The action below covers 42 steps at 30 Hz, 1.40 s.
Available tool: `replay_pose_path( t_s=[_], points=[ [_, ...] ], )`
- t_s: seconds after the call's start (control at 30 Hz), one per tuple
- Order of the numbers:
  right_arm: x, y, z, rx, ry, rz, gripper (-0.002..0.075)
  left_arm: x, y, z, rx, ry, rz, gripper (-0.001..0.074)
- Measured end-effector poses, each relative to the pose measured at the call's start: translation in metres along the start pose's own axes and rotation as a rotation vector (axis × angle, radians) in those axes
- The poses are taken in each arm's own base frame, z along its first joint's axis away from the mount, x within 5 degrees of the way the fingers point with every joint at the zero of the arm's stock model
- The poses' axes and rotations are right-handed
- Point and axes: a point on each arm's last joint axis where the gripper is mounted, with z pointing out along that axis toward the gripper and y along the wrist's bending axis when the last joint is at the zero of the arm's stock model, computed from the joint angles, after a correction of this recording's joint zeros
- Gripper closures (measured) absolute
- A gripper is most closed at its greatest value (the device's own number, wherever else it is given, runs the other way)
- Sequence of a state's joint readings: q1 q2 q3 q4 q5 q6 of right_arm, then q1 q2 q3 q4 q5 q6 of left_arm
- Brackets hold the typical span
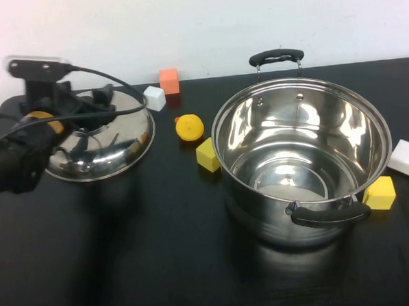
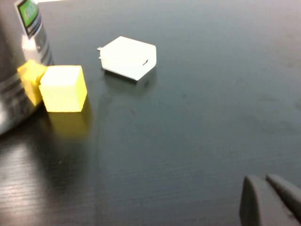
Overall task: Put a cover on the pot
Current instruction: Pick up the pot lid
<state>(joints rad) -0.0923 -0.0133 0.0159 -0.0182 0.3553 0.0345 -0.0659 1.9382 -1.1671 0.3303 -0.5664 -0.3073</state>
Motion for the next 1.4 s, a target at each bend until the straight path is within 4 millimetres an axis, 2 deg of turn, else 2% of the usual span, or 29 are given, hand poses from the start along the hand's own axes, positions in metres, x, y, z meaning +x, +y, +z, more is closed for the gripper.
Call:
replay_pose_path(
  t_s=[0.17, 0.5, 0.63, 0.8, 1.1, 1.2, 1.3, 1.4],
  points=[
    [0.000, 0.000, 0.000, 0.000, 0.000, 0.000, 0.0728, 0.012, -0.009, 0.015, 0.021, 0.030, 0.018, 0.0122],
    [0.000, 0.000, 0.000, 0.001, 0.000, -0.001, 0.0728, 0.013, -0.004, 0.017, -0.027, 0.034, 0.007, 0.0234],
    [0.000, 0.000, 0.000, 0.001, 0.000, -0.001, 0.0728, 0.012, -0.002, 0.017, -0.044, 0.031, 0.007, 0.0236],
    [0.000, 0.000, 0.000, 0.001, 0.000, -0.001, 0.0728, 0.015, 0.005, 0.017, -0.123, 0.042, -0.088, 0.0231],
    [0.000, 0.000, 0.000, 0.001, 0.000, -0.001, 0.0728, 0.025, 0.007, 0.016, -0.149, 0.132, -0.059, 0.0219],
    [0.000, 0.000, 0.000, 0.001, 0.000, -0.001, 0.0728, 0.026, 0.006, 0.017, -0.140, 0.139, -0.041, 0.0274],
    [0.000, 0.000, 0.000, 0.001, 0.000, -0.001, 0.0728, 0.025, 0.006, 0.017, -0.136, 0.127, -0.037, 0.0412],
    [0.000, 0.000, 0.000, 0.001, 0.000, -0.001, 0.0728, 0.025, 0.006, 0.017, -0.137, 0.125, -0.041, 0.0404]
  ],
)
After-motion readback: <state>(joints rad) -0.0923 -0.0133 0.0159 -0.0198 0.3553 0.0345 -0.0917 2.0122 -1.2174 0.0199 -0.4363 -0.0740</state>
